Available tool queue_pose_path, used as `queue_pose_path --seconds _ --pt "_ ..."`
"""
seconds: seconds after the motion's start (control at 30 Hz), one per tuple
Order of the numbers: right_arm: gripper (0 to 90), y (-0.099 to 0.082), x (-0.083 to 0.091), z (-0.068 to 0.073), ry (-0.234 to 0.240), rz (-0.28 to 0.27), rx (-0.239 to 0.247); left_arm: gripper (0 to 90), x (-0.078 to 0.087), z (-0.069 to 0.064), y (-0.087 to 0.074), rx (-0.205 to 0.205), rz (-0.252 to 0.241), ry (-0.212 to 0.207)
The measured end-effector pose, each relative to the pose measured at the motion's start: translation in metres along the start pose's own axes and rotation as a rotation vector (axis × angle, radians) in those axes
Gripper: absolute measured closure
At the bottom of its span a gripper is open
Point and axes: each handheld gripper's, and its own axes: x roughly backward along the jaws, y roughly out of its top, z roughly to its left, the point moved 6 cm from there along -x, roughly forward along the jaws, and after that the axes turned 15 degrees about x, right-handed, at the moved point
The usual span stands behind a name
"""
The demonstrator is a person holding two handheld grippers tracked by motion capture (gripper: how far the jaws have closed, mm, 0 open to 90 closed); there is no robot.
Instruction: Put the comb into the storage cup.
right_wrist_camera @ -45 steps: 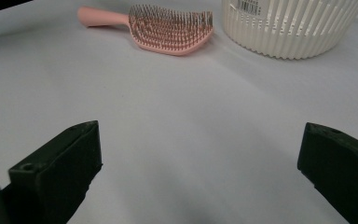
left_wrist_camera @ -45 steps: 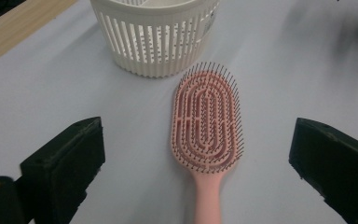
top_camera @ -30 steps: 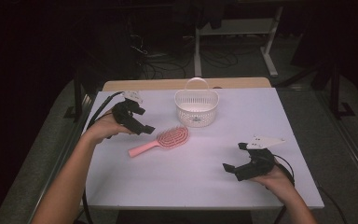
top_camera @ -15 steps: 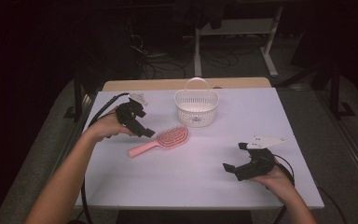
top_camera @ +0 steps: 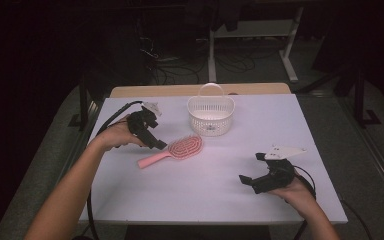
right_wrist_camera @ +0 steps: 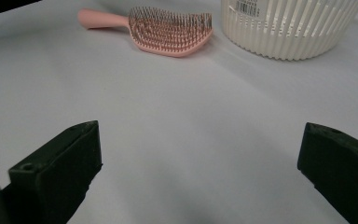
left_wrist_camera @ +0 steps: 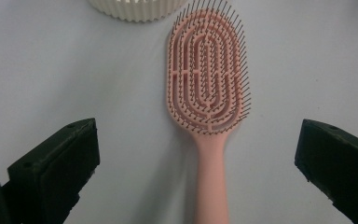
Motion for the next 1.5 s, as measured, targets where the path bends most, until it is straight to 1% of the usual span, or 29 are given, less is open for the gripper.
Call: queue_pose_path --seconds 0.33,0.8,1.07,1.4,1.43,1.5 --pt "0.0 0.0 0.0 0.0 0.0 0.001 0.0 0.0 -0.005 0.0 -0.002 -0.013 0.027 0.002" --pt "0.0 0.0 0.0 0.0 0.001 0.0 0.0 0.0 -0.011 0.002 -0.004 -0.009 0.051 0.012" --pt "0.0 0.0 0.0 0.0 0.002 0.0 0.002 0.0 -0.016 0.002 -0.006 -0.014 0.075 0.024" --pt "0.0 0.0 0.0 0.0 0.002 0.0 0.002 0.3 -0.024 0.002 -0.007 -0.019 0.109 0.029" --pt "0.0 0.0 0.0 0.0 0.002 0.001 0.002 0.5 -0.024 0.001 -0.008 -0.021 0.111 0.03" --pt "0.0 0.0 0.0 0.0 0.001 0.002 0.002 4.3 -0.025 0.001 -0.008 -0.026 0.117 0.034"
